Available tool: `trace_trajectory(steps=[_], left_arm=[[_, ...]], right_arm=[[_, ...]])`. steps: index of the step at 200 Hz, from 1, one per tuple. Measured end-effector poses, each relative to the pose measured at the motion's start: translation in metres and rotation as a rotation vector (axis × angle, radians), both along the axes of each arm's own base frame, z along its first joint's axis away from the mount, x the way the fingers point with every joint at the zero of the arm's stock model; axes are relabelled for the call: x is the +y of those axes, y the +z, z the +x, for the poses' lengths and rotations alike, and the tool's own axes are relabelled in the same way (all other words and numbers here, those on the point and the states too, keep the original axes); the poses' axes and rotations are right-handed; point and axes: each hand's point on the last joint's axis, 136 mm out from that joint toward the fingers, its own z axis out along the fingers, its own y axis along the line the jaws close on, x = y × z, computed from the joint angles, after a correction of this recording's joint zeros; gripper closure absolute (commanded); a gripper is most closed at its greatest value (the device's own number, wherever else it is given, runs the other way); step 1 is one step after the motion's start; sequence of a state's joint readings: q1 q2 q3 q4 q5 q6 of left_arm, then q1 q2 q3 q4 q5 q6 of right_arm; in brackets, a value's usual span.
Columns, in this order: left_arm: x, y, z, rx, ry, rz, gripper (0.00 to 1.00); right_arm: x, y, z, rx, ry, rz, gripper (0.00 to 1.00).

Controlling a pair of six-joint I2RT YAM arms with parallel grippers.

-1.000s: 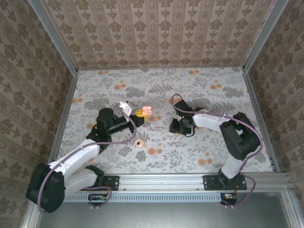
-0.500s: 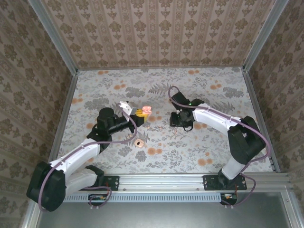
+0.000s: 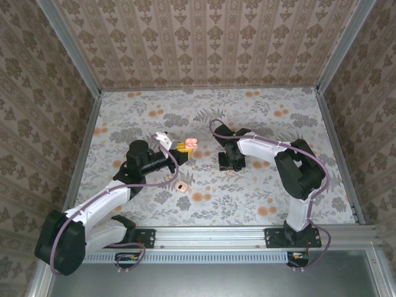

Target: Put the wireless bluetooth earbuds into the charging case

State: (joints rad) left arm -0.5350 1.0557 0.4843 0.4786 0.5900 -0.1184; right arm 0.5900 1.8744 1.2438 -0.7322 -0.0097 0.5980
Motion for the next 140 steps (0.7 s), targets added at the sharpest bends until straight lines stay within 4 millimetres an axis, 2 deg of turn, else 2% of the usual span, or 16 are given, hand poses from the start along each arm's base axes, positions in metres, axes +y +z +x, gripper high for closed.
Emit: trace_trajectory(steps=[64, 110, 140], left_arm=[[0.0, 0.0, 0.0, 0.001, 0.0, 0.001, 1.0], [0.001, 0.0, 0.001, 0.001, 0.003, 0.001, 1.0], [0.002, 0.0, 0.002, 0.001, 0.007, 0.0, 1.0]], right_arm=[[-0.002, -0.011, -0.004, 0.033, 0.012, -0.025, 0.71], [-0.003, -0.01, -0.005, 0.039, 0.022, -0.039, 0.79], [-0.003, -0.009, -0.004, 0.037, 0.022, -0.038, 0.81]])
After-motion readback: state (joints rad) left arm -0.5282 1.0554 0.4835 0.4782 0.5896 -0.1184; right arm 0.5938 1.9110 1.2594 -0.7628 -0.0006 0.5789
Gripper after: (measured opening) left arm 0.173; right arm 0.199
